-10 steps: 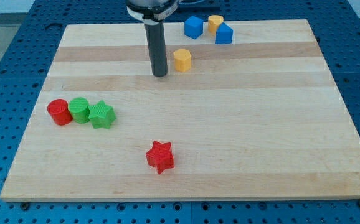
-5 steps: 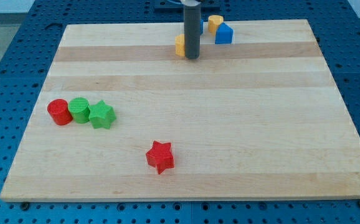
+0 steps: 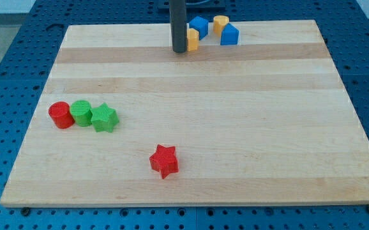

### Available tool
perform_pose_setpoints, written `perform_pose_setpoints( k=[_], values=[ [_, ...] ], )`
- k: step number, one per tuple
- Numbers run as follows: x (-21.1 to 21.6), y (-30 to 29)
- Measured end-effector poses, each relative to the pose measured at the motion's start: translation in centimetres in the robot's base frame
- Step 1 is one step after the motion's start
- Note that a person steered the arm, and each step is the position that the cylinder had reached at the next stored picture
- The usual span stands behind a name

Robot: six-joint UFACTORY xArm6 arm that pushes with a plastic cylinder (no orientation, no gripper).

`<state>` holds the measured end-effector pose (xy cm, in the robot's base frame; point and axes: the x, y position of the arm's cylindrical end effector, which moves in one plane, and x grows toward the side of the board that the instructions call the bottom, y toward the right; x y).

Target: Push yellow hexagon below the blue cube

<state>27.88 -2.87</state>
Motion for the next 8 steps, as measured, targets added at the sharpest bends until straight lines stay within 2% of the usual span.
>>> perform_pose_setpoints(
  k=[1, 2, 3, 5, 7, 8],
  values=[
    [1.0, -1.3],
    [1.5, -5.7],
    [-0.7, -5.9],
    [-1.2, -0.8],
    [-1.2, 1.4],
    [1.7, 1.0]
  ],
)
